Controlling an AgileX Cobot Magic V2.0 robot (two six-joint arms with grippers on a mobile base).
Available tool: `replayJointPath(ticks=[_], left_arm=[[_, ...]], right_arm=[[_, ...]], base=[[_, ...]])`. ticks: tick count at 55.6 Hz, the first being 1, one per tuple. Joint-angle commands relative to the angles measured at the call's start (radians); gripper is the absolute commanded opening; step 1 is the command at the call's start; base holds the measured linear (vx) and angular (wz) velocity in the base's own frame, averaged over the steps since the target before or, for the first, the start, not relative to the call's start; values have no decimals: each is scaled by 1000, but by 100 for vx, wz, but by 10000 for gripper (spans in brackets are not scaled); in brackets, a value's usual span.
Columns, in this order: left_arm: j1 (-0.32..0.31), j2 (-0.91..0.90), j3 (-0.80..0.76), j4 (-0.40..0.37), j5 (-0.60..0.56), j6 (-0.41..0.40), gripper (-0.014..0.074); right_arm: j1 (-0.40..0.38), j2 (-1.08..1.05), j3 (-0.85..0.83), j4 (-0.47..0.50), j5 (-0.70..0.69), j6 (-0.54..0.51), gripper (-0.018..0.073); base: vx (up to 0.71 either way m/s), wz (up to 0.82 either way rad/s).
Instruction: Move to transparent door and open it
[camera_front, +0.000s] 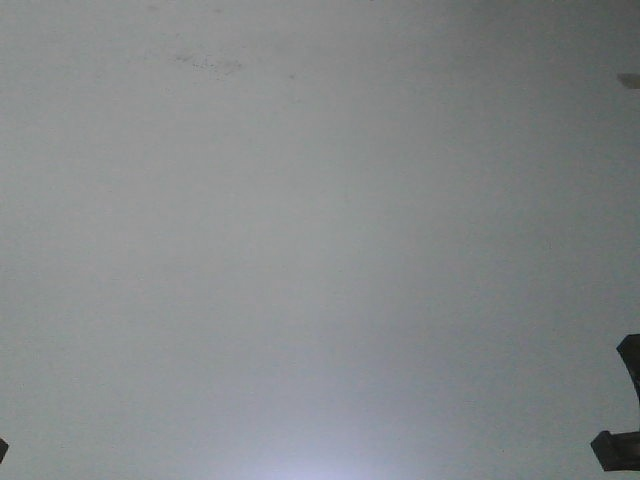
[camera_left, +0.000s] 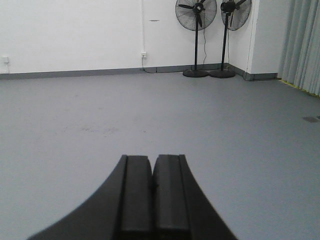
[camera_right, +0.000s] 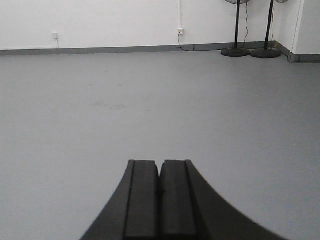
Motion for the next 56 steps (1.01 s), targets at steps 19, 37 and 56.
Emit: replayJointPath(ticks=[19, 37, 56], left_arm=[[-3, -12, -20, -3, -84, -7, 3], [-3, -12, -20, -3, -84, -7, 3], [-3, -12, -20, -3, -84, -7, 3]], right_arm=[[-6, -15, 2, -7, -85, -1, -1], [-6, -15, 2, -7, -85, -1, -1], [-8, -15, 2, -7, -85, -1, -1]], base=[[2, 5], [9, 7], [20, -5]])
